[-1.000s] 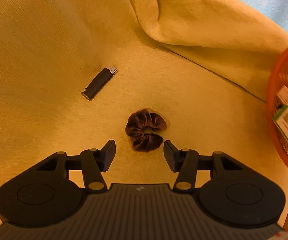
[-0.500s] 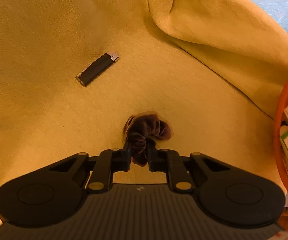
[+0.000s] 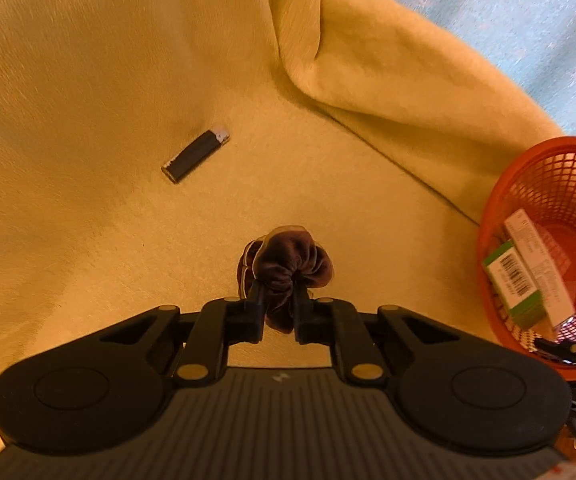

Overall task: Organize objects
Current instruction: 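Carry the scrunchie with the left tool into the wastebasket and release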

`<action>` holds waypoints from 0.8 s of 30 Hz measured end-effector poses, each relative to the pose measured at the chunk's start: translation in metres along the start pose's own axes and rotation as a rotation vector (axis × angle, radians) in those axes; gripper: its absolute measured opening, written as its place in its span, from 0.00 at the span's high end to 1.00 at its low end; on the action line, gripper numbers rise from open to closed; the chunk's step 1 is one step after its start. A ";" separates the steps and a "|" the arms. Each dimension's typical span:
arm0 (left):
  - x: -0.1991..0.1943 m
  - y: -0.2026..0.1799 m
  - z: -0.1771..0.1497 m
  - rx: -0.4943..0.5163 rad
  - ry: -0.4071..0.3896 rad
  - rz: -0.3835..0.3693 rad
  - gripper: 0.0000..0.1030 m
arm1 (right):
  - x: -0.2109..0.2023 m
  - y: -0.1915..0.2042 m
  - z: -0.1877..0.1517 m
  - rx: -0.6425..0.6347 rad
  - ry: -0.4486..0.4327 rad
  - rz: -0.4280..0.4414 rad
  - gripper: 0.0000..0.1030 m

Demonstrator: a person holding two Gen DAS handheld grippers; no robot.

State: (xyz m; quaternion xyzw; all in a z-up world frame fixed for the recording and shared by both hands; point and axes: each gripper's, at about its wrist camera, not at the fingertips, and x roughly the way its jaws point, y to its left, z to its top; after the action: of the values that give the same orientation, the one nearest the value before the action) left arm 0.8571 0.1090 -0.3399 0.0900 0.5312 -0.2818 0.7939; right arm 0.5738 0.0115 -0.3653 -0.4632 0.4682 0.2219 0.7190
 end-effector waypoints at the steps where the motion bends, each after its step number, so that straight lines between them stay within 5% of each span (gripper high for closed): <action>1: -0.003 -0.002 0.001 0.001 -0.003 -0.003 0.90 | 0.000 0.000 0.000 0.000 0.001 0.000 0.99; 13: -0.038 -0.054 0.025 0.111 -0.041 -0.157 0.90 | 0.000 0.003 0.000 0.009 0.010 -0.005 0.99; 24: -0.042 -0.164 0.045 0.309 -0.068 -0.440 0.85 | -0.001 0.003 0.000 0.021 0.006 -0.009 0.99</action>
State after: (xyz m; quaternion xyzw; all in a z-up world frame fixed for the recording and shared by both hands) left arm 0.7919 -0.0316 -0.2576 0.0830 0.4618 -0.5280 0.7079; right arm 0.5709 0.0129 -0.3660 -0.4584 0.4704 0.2122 0.7236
